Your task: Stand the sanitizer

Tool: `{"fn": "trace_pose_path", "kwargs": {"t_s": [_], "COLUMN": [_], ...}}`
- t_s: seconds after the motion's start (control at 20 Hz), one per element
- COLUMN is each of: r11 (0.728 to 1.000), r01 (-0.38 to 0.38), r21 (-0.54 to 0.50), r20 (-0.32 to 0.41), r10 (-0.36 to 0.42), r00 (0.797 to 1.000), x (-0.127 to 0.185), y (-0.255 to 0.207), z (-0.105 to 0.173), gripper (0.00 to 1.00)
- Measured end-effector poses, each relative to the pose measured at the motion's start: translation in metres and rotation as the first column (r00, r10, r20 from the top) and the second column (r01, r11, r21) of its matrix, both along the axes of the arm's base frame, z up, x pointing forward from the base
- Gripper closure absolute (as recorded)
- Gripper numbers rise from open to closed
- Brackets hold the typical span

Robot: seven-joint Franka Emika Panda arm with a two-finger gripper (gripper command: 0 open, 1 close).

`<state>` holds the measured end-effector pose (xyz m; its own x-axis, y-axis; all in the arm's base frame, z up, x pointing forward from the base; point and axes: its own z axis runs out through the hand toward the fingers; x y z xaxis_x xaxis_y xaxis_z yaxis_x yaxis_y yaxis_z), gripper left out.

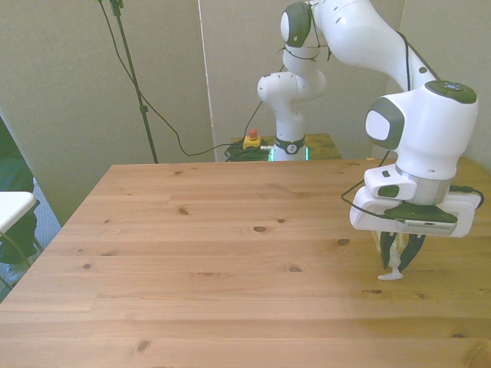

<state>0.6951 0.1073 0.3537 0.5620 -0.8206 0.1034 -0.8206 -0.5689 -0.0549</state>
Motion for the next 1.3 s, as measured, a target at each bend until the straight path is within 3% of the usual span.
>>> {"fn": "trace_pose_path", "kwargs": {"t_s": [0.2,0.35,0.5,0.7,0.9,1.1,1.3], "r11": [1.0,0.999,0.993,0.97,0.926,0.872,0.828], "r01": [0.019,0.054,0.111,0.227,0.345,0.437,0.49], "r21": [0.009,-0.002,-0.037,-0.092,-0.156,-0.222,-0.272], "r20": [0.032,0.132,0.245,0.391,0.526,0.639,0.719], "r10": [-0.02,-0.053,-0.098,-0.174,-0.218,-0.209,-0.163], "r00": [0.999,0.99,0.964,0.904,0.822,0.741,0.675], "x": [0.004,0.009,0.008,0.003,0.001,0.0,-0.002], "y": [-0.007,-0.022,-0.04,-0.071,-0.104,-0.11,-0.097], "z": [0.013,0.037,0.056,0.073,0.085,0.081,0.062], "gripper": [1.0,1.0,1.0,1.0,1.0,1.0,1.0]}}
